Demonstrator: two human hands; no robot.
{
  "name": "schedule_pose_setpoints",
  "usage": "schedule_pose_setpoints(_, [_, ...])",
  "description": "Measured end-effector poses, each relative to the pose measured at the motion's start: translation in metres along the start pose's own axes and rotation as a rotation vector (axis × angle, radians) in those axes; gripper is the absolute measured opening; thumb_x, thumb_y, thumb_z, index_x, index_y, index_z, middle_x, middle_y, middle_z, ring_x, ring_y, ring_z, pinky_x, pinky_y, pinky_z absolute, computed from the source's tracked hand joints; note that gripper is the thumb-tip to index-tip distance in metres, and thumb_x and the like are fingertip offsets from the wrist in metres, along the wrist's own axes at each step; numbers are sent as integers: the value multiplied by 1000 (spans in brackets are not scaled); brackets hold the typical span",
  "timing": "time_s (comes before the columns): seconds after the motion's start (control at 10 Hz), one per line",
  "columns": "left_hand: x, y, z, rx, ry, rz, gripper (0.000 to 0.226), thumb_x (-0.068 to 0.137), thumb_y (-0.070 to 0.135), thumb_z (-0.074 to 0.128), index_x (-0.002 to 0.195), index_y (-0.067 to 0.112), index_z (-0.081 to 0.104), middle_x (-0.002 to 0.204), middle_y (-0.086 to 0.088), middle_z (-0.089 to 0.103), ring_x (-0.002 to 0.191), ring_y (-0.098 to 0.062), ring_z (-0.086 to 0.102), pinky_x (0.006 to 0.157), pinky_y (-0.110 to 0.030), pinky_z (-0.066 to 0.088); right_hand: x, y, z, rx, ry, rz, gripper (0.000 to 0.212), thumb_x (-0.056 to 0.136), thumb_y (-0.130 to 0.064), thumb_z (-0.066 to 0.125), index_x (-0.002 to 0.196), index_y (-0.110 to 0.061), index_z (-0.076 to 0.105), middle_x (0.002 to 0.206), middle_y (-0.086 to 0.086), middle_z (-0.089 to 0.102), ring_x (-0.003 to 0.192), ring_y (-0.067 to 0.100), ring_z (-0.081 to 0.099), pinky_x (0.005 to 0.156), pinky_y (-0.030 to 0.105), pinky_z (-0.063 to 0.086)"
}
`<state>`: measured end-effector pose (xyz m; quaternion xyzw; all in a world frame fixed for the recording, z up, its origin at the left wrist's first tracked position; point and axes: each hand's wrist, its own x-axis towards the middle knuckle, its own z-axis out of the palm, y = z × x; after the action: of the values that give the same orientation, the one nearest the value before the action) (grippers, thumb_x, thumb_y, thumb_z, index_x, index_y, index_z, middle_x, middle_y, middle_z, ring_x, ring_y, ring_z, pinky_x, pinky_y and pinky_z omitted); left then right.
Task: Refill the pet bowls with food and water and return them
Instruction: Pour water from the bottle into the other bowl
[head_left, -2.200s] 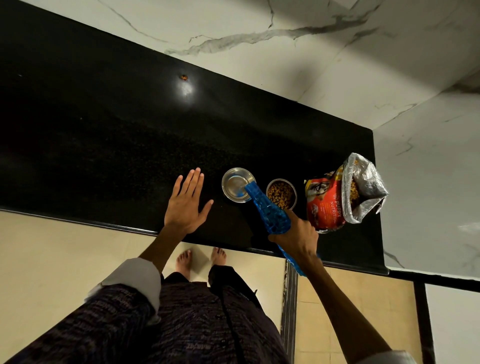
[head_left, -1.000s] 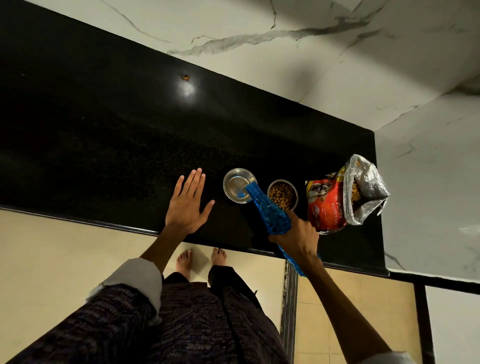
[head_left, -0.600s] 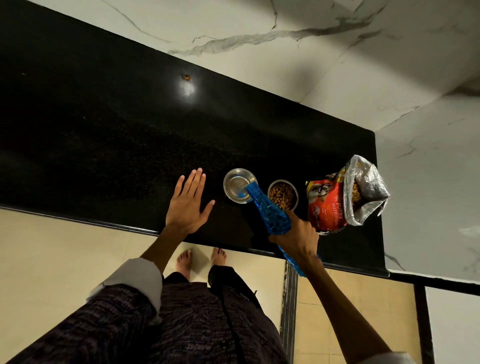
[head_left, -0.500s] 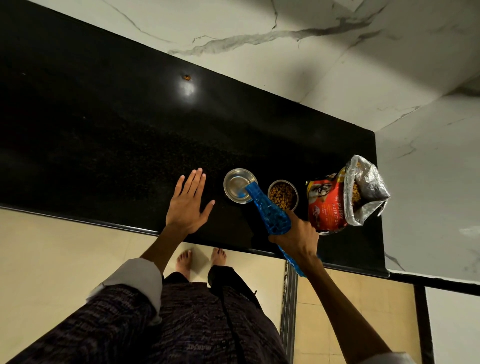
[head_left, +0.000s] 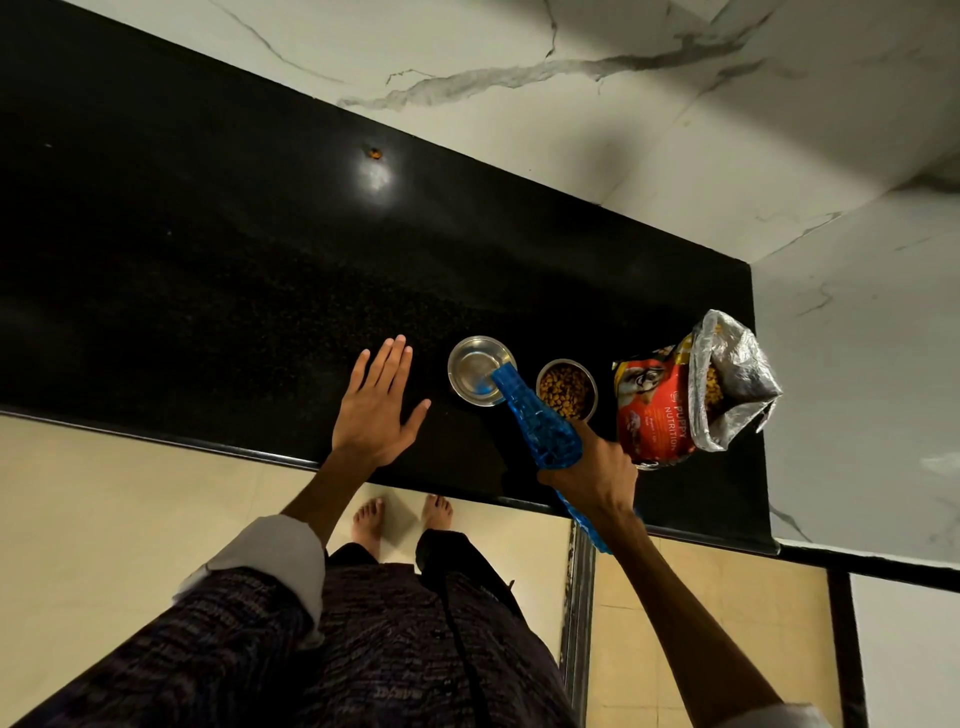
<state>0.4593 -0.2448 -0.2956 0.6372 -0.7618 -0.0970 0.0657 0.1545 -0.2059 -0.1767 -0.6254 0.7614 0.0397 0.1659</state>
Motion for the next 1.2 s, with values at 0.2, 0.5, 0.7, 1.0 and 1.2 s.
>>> schedule_pose_setpoints(0.2, [1, 1, 0, 14, -5, -7, 81, 103, 58, 32, 163, 5, 16, 172, -13, 8, 160, -25, 7, 129, -50, 11, 0, -1, -1, 13, 5, -2, 83, 68, -52, 91, 140, -25, 59, 108, 3, 77, 91, 23, 74, 77, 44, 63])
schedule_pose_setpoints(0.5, [1, 0, 0, 20, -12, -9, 81, 103, 59, 30, 163, 6, 15, 172, -13, 8, 160, -25, 6, 128, -50, 12, -2, -3, -2, 14, 7, -7, 84, 69, -51, 92, 142, -25, 58, 109, 3, 77, 92, 22, 74, 77, 41, 63])
schedule_pose_setpoints(0.7, [1, 0, 0, 31, -19, -10, 82, 103, 59, 29, 163, 6, 14, 172, -13, 6, 160, -25, 5, 128, -50, 12, -3, -3, -2, 10, 5, -3, 86, 69, -53, 91, 143, -26, 57, 110, 3, 77, 92, 22, 74, 78, 42, 63])
schedule_pose_setpoints(1.0, [1, 0, 0, 5, -3, -4, 81, 103, 58, 30, 163, 6, 15, 172, -13, 9, 160, -25, 7, 128, -50, 12, -2, -2, -2, 24, 1, -5, 86, 69, -52, 91, 144, -25, 57, 111, 3, 77, 93, 22, 73, 79, 42, 63])
schedule_pose_setpoints(1.2, [1, 0, 1, -11, 0, -8, 81, 103, 58, 32, 163, 6, 15, 172, -13, 8, 160, -24, 6, 129, -49, 12, -3, -2, -2, 25, 10, -16, 84, 69, -51, 92, 141, -24, 59, 112, 4, 77, 95, 23, 73, 79, 41, 62])
